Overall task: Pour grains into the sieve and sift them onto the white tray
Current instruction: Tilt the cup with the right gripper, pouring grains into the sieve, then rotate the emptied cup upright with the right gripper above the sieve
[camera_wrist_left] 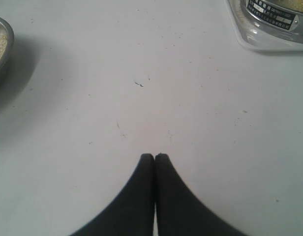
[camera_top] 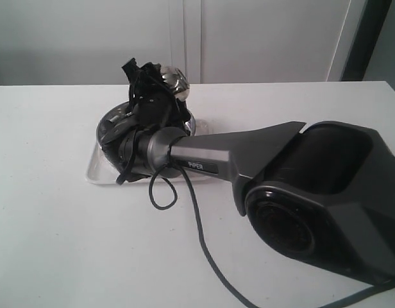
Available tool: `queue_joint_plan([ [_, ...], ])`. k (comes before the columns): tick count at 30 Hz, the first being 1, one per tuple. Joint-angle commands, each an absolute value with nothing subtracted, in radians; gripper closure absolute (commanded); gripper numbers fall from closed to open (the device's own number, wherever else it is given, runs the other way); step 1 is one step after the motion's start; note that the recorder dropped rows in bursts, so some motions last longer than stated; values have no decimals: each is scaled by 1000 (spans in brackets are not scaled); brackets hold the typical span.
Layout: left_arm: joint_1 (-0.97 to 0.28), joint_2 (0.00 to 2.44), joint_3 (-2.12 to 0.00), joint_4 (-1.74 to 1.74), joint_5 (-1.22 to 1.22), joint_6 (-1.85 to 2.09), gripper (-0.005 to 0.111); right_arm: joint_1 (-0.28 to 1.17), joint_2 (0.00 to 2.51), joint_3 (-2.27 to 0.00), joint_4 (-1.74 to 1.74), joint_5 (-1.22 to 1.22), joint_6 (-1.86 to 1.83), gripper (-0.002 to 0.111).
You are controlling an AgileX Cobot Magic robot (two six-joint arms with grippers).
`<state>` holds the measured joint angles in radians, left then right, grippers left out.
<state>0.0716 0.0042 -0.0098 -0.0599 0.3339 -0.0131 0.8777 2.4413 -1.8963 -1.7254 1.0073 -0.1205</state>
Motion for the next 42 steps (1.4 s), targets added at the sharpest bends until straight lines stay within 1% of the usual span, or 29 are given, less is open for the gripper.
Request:
queue_joint_plan([
  [1, 73, 0, 0, -66, 336, -21, 107, 883, 2433, -1905, -1744, 1012, -154, 108],
  [4, 73, 0, 0, -66, 336, -21, 107, 883, 2433, -1905, -1744, 983, -175, 108],
  [7, 73, 0, 0, -66, 336, -21, 107, 894, 2431, -1909, -1744, 1022, -255, 108],
  [9, 73, 0, 0, -66, 336, -21, 107, 895, 2429, -1914, -1744, 1039, -251, 108],
  [13, 73, 0, 0, -66, 336, -21, 107, 887, 2433, -1914, -1744, 1000, -245, 108],
  [17, 73, 0, 0, -66, 336, -21, 107, 901, 2426, -1918, -1744, 1094, -266, 108],
  [22, 73, 0, 0, -66, 336, -21, 107, 889, 2428, -1916, -1744, 1012, -254, 108],
  [25, 73, 0, 0, -66, 336, -21, 107, 895, 2432, -1916, -1744, 1061, -255, 108],
  [28, 73, 0, 0, -66, 336, -21, 107, 887, 2432, -1916, -1744, 995, -225, 108],
  [31, 73, 0, 0, -66, 336, -21, 107, 891, 2434, -1916, -1744, 1037, -225, 108],
  [42, 73, 0, 0, -66, 336, -21, 107, 895, 2434, -1916, -1715, 1021, -195, 108],
])
